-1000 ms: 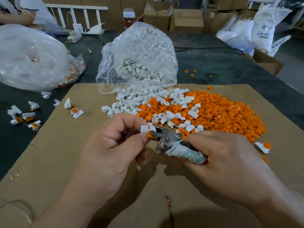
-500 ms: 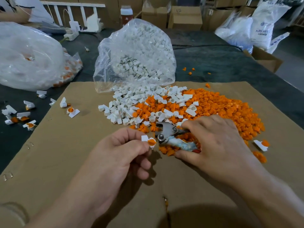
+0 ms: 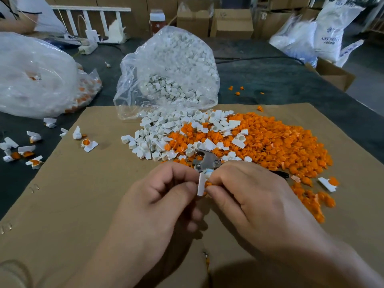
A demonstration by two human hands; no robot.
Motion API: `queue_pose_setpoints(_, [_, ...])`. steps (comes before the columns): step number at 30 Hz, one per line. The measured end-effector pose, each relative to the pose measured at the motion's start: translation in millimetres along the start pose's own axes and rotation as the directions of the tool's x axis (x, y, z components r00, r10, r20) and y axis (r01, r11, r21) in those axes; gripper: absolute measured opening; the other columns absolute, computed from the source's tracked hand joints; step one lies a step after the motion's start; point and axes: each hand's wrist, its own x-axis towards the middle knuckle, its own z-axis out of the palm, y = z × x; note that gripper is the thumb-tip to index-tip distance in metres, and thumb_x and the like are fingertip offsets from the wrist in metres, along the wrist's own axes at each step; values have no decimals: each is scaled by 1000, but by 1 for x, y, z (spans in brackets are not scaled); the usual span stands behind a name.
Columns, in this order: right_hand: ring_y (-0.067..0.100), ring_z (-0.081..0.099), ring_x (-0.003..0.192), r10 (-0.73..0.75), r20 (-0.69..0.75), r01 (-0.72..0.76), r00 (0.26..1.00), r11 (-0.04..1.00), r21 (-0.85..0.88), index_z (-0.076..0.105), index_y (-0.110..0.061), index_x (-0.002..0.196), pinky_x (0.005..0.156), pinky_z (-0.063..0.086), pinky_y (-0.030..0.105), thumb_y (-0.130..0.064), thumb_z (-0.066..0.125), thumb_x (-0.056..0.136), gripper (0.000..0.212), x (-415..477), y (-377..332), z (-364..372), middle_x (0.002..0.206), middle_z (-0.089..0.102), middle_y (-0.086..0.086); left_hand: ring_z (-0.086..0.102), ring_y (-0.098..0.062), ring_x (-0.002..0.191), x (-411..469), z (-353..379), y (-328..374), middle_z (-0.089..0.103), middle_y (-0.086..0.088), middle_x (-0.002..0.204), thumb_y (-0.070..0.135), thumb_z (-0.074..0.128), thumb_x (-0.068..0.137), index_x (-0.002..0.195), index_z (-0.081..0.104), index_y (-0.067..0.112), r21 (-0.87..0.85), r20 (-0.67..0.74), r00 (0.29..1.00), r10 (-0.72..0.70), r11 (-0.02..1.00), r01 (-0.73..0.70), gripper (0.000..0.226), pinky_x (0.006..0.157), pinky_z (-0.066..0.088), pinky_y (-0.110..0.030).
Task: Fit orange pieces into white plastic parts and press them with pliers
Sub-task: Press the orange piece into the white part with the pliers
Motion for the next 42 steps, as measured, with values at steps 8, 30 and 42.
queue_pose_setpoints(8, [11, 51, 76, -42, -3, 42, 999, 997, 62, 59, -20, 93, 63, 47, 34, -35, 37, 99, 28, -1, -2, 0, 85, 53, -9, 57, -18, 43, 4, -3, -5, 61, -13, 61, 29, 81, 68, 78, 72, 15, -345, 195, 970, -144, 916, 205, 20, 37, 45, -23])
queue_pose_setpoints(30, [9, 48, 65, 4, -14, -2, 1000, 983, 181, 49, -30, 83, 51, 40, 30, -45, 37, 98, 24, -6, -5, 4, 73, 46, -11, 48, -13, 35, 3, -12, 2, 56, -8, 55, 36, 74, 67, 75, 67, 15, -194, 225, 966, -126, 966, 171, 23, 32, 37, -19])
queue_pose_setpoints(42, [7, 56, 74, 29, -15, -24, 999, 963, 267, 52, -35, 93, 56, 43, 27, -51, 35, 97, 23, -7, -9, 2, 81, 54, -15, 48, -15, 35, 3, -6, 3, 56, -9, 54, 30, 74, 68, 74, 69, 16, -226, 174, 982, -71, 968, 110, 16, 33, 37, -19])
